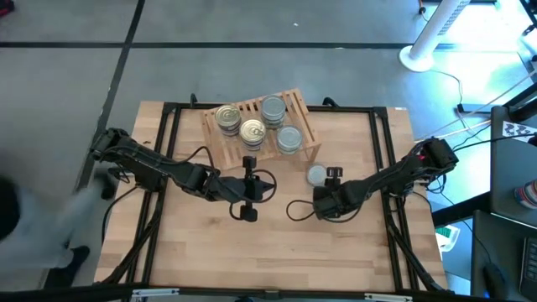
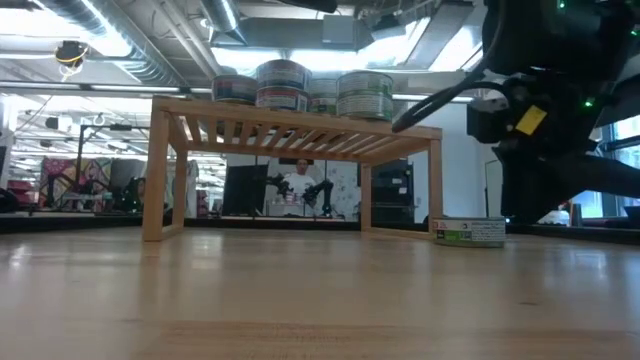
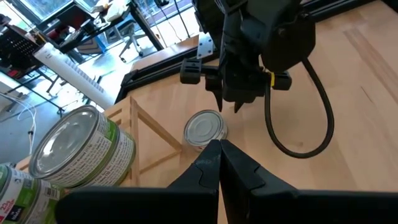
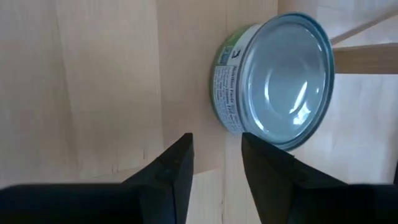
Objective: Stack canned seafood by type on shelf
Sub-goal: Stack the green tuna can on top of the green tuna can on the shelf
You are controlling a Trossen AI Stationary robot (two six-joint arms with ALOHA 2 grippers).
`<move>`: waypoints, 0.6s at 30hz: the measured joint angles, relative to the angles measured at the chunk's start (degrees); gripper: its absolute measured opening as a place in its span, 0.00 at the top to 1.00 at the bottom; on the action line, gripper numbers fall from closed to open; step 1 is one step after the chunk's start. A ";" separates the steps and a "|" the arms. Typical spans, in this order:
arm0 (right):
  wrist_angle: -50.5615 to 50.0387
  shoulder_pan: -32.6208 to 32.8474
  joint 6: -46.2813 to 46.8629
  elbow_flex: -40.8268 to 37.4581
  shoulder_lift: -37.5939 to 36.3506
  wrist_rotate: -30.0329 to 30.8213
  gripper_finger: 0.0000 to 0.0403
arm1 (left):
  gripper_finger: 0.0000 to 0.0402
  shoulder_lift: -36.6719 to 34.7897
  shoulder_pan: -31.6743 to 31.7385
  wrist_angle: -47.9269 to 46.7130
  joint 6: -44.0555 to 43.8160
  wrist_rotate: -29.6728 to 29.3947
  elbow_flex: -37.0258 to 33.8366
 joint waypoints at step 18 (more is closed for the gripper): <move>5.50 -0.04 -3.45 0.02 0.15 3.58 0.67 | 1.00 0.02 0.00 0.00 -1.18 0.00 0.00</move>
